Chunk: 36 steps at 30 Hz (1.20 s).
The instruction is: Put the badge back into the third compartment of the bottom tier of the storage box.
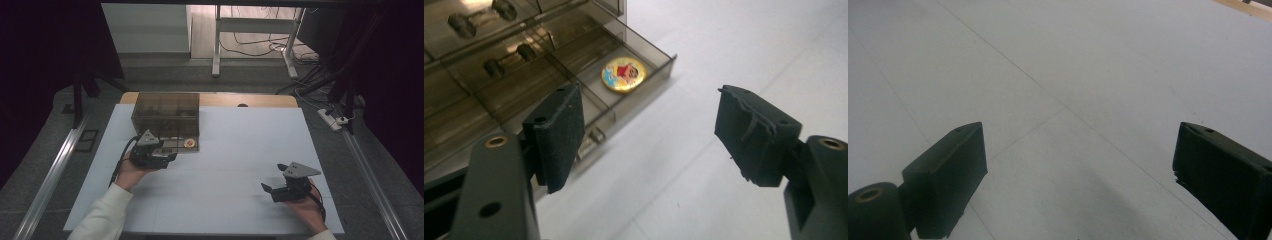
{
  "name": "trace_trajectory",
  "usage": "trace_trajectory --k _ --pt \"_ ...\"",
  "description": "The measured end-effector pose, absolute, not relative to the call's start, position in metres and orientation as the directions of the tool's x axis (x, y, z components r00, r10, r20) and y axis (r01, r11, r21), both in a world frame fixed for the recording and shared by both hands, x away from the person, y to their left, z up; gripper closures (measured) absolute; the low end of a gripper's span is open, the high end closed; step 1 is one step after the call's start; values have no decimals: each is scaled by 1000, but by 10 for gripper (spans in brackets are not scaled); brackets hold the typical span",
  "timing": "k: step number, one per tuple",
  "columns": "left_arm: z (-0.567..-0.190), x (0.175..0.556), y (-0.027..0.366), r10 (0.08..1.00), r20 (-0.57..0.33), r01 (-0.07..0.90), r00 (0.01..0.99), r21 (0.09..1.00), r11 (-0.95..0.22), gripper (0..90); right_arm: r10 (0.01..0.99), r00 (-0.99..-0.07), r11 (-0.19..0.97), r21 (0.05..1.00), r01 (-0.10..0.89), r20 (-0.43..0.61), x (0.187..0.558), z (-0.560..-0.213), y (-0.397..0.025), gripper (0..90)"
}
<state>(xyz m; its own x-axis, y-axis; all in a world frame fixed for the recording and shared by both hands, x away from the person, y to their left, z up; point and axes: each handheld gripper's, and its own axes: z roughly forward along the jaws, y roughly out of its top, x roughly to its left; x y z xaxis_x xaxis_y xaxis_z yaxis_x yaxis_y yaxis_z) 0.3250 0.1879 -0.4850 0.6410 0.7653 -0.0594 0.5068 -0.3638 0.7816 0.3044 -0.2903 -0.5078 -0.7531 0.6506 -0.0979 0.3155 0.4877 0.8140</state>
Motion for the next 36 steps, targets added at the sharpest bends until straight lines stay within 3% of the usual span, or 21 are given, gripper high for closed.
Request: trace_trajectory --k 15,36 --pt "-497 275 220 776 -70 501 627 798 -333 266 669 -737 480 814 327 -98 302 -509 -295 68" --pt "-513 258 236 792 -69 525 607 783 -334 262 681 -726 479 809 340 -98 303 -509 -300 68"
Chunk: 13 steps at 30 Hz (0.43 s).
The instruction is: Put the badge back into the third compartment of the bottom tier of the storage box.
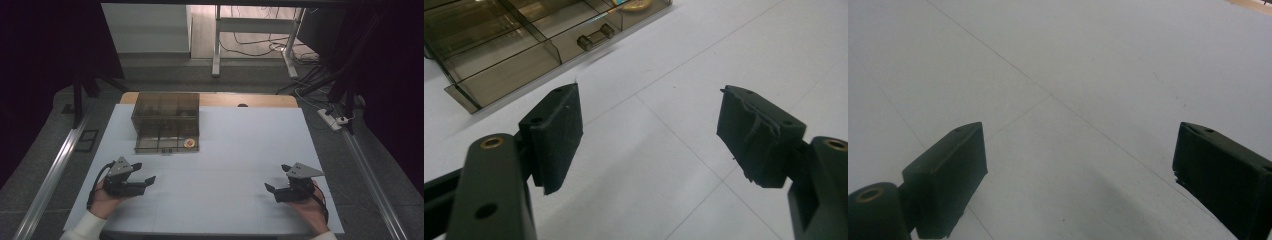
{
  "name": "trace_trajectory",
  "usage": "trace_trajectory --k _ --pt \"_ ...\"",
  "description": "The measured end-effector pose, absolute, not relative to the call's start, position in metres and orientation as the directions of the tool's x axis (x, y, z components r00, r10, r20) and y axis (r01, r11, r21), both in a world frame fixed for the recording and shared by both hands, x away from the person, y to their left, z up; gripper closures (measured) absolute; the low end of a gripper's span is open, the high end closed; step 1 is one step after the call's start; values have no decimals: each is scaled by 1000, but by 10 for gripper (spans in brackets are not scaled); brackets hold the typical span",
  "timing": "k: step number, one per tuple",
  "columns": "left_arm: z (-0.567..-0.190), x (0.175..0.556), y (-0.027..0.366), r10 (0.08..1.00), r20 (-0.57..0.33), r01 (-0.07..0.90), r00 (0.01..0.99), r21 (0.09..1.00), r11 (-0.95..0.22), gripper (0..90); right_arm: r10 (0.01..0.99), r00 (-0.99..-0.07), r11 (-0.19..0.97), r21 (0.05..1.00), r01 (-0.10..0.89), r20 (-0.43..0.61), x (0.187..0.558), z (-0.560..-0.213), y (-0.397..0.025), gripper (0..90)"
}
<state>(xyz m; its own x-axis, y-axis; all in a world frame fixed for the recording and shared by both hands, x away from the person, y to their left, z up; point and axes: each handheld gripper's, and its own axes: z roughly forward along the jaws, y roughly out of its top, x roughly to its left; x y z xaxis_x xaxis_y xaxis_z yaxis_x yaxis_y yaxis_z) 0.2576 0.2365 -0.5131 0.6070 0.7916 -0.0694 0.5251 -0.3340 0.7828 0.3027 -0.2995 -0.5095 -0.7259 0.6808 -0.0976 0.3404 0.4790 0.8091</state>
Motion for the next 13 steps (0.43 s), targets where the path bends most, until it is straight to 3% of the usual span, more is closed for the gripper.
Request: trace_trajectory --k 13 --pt "-512 259 236 793 -66 523 606 784 -335 257 684 -723 472 813 340 -95 302 -509 -301 68"
